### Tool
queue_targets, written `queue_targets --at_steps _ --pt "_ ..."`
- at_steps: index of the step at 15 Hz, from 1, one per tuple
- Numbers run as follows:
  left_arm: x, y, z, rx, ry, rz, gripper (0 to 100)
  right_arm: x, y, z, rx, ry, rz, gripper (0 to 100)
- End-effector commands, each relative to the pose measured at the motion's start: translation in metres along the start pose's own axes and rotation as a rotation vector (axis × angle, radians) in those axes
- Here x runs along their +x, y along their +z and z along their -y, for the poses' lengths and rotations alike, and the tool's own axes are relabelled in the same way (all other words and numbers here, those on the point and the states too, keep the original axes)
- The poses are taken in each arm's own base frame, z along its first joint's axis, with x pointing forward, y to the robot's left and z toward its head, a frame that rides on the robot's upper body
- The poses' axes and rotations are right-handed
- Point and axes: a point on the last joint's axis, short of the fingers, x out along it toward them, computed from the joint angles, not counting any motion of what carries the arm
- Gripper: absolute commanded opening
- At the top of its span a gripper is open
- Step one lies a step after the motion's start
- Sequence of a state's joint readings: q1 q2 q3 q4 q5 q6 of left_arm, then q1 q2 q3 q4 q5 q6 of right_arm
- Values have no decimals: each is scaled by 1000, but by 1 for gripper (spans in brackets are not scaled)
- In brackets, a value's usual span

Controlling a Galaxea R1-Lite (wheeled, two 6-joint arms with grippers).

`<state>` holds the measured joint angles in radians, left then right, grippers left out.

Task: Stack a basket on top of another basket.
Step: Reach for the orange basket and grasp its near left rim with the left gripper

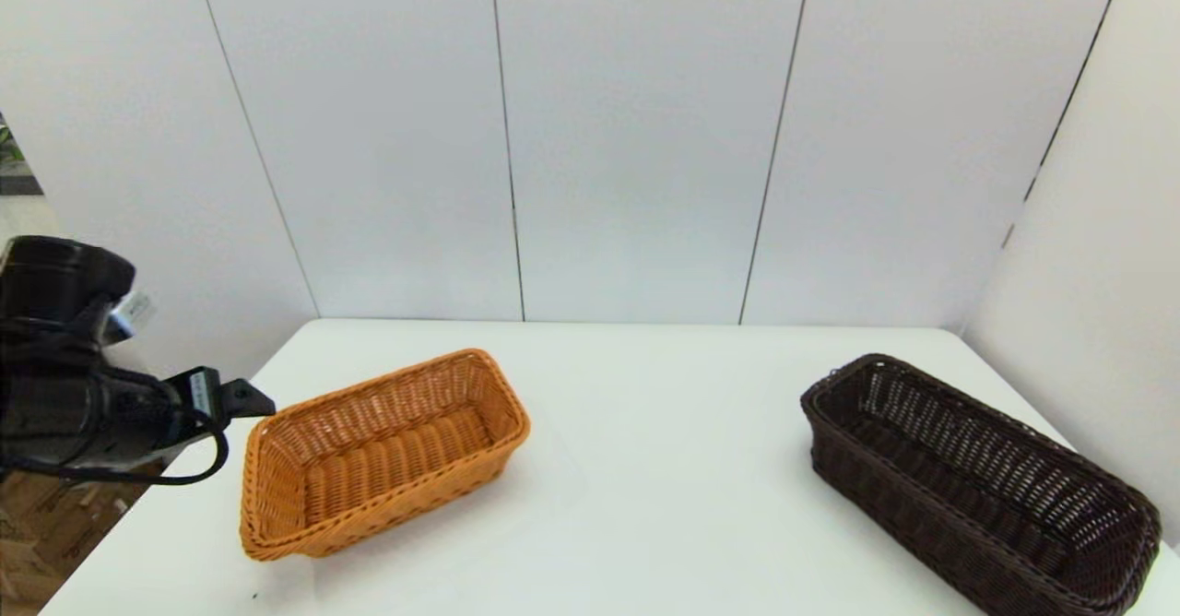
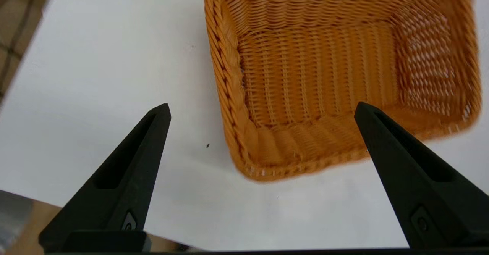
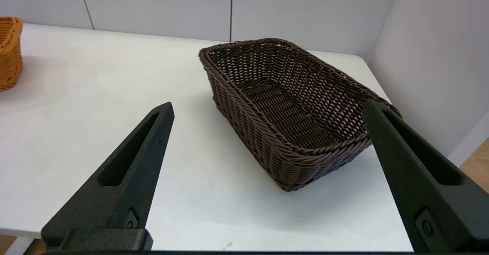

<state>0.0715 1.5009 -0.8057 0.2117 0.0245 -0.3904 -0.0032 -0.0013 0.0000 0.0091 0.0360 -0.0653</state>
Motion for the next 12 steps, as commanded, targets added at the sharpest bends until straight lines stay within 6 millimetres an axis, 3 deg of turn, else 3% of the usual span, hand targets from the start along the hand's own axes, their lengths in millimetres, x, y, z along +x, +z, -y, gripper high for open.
queue_targets --at_steps 1,4,12 --pt "59 5 2 -107 85 -153 100 0 0 0 -1 1 0 100" --pt "75 1 1 -156 113 -204 100 0 0 0 -1 1 0 100" --pt "75 -6 -3 -164 149 -265 100 0 0 0 -1 1 2 100"
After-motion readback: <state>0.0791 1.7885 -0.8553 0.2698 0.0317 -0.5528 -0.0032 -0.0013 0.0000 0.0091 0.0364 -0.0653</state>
